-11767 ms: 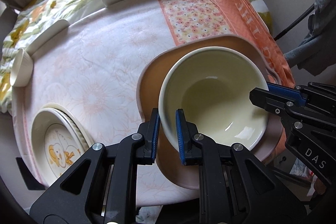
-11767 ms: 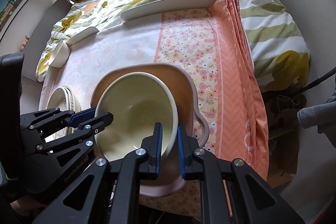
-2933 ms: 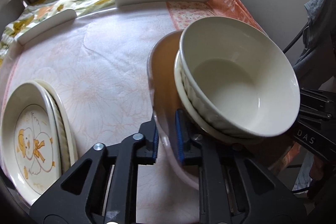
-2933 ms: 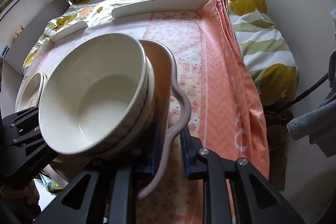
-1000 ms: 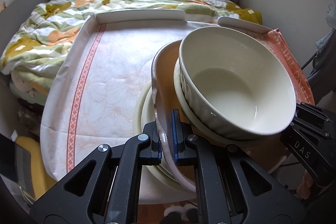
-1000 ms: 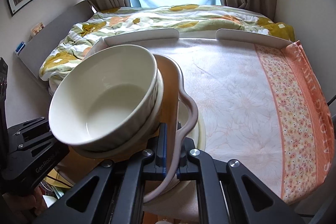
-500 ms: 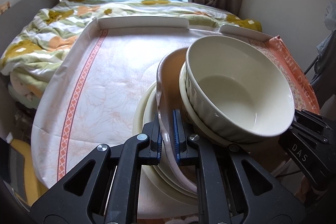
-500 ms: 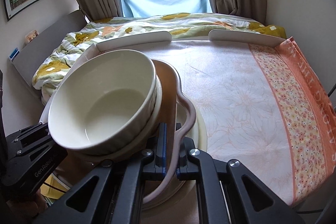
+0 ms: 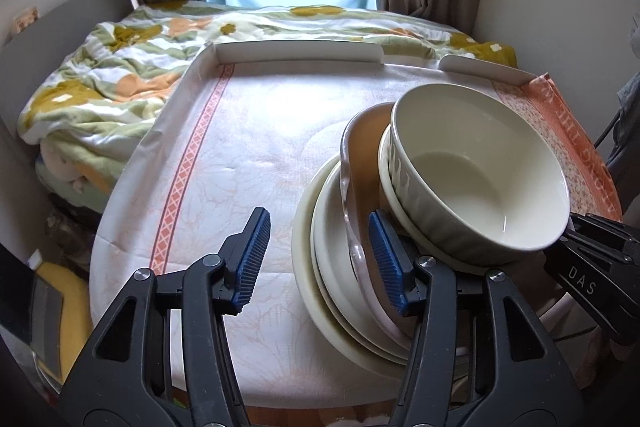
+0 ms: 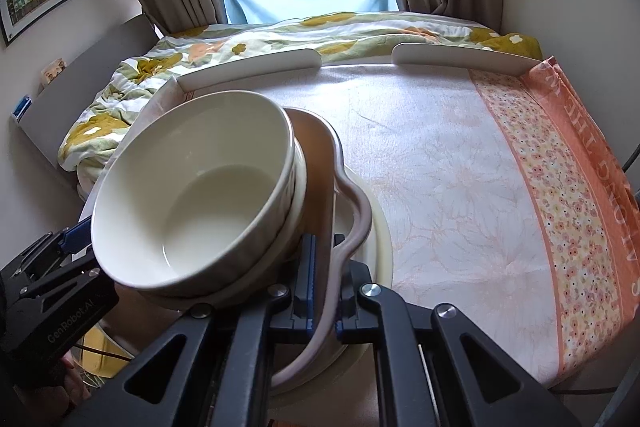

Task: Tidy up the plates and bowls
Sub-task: 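Open both grippers and pull back from the stack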

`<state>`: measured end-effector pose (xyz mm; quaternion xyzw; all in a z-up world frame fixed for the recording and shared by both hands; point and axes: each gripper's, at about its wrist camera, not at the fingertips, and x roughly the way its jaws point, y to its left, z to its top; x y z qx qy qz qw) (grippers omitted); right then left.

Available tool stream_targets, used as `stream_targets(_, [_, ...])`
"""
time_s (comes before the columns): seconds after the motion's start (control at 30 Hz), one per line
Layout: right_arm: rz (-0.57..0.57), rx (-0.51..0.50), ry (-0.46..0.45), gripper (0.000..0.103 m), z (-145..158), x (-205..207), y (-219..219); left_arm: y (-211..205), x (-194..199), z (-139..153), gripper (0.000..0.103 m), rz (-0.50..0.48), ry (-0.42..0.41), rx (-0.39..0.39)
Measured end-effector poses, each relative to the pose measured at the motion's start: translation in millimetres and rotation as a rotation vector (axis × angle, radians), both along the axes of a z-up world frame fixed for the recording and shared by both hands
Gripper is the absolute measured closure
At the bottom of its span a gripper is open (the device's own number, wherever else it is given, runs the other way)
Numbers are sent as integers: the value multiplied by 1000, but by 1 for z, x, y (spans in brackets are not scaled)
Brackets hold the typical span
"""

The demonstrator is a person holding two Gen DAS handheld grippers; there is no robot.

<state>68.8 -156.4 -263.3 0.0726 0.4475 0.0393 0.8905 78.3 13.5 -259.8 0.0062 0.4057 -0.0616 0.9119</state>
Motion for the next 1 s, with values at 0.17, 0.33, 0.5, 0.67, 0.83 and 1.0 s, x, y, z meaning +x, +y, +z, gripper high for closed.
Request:
stream_targets(0.17, [-11,-16,24,93,2,0,0,-4,-5,2,55,-6,-7,22])
stream_targets(0.33, [-28,-48,-3,87,14,-5,-2,-5,-10,5,55,-5,-10,19])
stream_targets(0.5, [-40,-34,-26,84,27,-19,-10,-3,-23,16,55,-5,-16,26])
stream_targets(0.67, [-36,-43,-94,83,54,-42,-16,5,-45,46,55,10,-51,5])
stream_targets(0.83, [-36,-32,-185,74,97,-63,-28,3,-70,102,54,1,-136,-25])
stream_targets(1.0, [-43,-81,-307,10,161,-91,-39,-7,-99,178,8,7,-276,-29])
